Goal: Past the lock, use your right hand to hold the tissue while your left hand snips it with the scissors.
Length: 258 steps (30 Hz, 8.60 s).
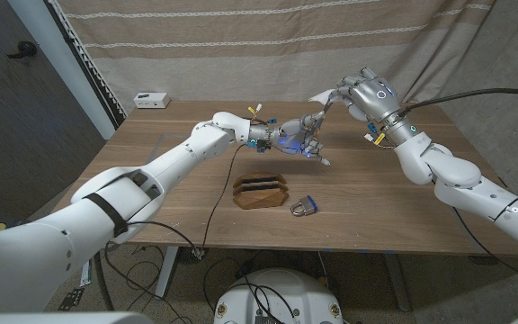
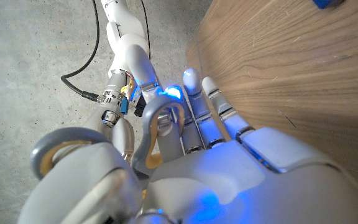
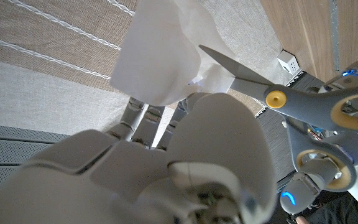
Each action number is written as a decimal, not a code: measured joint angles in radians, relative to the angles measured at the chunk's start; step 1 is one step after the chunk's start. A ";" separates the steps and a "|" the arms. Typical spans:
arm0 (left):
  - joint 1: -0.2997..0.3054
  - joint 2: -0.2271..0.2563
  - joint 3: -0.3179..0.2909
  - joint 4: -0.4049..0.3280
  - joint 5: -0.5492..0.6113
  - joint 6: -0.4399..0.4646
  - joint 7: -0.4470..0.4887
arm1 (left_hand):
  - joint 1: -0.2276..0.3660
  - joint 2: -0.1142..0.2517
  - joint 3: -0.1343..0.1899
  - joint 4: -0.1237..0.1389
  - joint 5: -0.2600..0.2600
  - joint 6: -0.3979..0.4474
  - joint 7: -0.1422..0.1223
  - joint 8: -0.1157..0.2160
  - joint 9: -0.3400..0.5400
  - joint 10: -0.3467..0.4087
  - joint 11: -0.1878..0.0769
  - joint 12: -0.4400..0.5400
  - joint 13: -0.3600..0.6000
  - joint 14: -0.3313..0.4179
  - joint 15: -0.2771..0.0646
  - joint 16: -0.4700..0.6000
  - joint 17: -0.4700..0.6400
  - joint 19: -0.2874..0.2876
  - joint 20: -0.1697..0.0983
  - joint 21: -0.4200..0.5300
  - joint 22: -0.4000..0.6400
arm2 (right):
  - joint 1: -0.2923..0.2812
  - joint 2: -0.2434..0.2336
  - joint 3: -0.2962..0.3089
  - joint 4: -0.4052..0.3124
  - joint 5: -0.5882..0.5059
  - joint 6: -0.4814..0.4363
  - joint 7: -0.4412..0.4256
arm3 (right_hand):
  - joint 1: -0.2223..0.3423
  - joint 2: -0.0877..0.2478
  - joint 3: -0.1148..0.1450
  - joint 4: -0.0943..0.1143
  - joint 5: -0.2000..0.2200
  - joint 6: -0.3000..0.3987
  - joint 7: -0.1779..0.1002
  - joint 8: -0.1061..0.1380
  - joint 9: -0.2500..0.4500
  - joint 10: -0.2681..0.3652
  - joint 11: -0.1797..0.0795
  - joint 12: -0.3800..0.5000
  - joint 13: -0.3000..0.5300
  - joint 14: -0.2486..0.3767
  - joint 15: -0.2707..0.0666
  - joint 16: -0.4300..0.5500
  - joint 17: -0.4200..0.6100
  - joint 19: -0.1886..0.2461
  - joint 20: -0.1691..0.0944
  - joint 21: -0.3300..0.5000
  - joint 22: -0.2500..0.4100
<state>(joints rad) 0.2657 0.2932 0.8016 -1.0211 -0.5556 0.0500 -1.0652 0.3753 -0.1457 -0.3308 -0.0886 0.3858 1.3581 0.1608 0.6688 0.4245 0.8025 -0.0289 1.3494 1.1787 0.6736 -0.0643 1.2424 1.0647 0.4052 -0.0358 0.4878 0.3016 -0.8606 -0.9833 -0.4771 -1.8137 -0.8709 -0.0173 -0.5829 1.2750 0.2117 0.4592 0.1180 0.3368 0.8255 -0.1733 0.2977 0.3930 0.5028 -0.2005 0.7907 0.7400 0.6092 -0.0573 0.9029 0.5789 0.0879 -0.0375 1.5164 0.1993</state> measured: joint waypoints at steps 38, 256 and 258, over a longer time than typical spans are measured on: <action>0.009 -0.002 -0.012 -0.002 -0.013 -0.009 0.023 | 0.151 0.147 0.056 -0.019 0.027 0.009 -0.002 -0.019 -0.026 -0.007 -0.007 0.006 0.001 0.000 0.000 0.005 0.007 0.000 0.000 -0.004 0.008 | 0.001 -0.002 0.009 -0.009 -0.006 0.009 0.019 | 0.000 0.000 -0.004 -0.004 0.022 0.001 0.001 0.043 0.070 0.001 -0.001 -0.002 -0.005 0.000 0.000 -0.005 -0.018 0.007 0.000 -0.015 -0.013; 0.113 0.115 -0.041 -0.182 -0.031 0.049 0.211 | 0.096 -0.043 0.457 -0.056 -0.156 -0.210 -0.094 -0.159 -0.065 -0.130 -0.059 0.228 0.064 0.022 0.000 -0.177 0.074 -0.075 0.004 0.151 -0.042 | -0.025 0.085 0.074 -0.210 0.187 -0.236 0.316 | -0.086 -0.038 0.069 -0.092 0.063 -0.002 0.099 0.132 0.200 0.110 0.083 0.010 -0.036 0.190 -0.036 0.022 0.114 0.193 -0.004 -0.231 -0.020; 0.113 0.114 -0.041 -0.181 -0.031 0.050 0.211 | 0.096 -0.043 0.454 -0.056 -0.150 -0.210 -0.094 -0.159 -0.065 -0.130 -0.059 0.228 0.064 0.022 0.000 -0.177 0.074 -0.075 0.004 0.151 -0.042 | -0.026 0.089 0.074 -0.211 0.190 -0.242 0.313 | -0.086 -0.038 0.071 -0.094 0.062 -0.004 0.100 0.132 0.200 0.110 0.083 0.010 -0.036 0.191 -0.034 0.022 0.116 0.197 0.000 -0.231 -0.020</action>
<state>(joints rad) 0.3791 0.4072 0.7608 -1.2017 -0.5870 0.0997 -0.8545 0.4712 -0.1890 0.1234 -0.1448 0.2359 1.1481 0.0668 0.5102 0.3599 0.6727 -0.0875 1.5773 1.2428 0.6952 -0.0643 1.0651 1.1386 0.3302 -0.0322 0.6389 0.2600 -0.8869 -0.8947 -0.4031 -2.0249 -0.6810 -0.2589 -0.2702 1.1889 0.1737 0.5302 0.0235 0.3986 0.8215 -0.0729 0.4292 0.5930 0.6132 -0.1175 0.8006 0.7042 0.8005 -0.0911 0.9253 0.6953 0.2853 -0.0379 1.2855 0.1795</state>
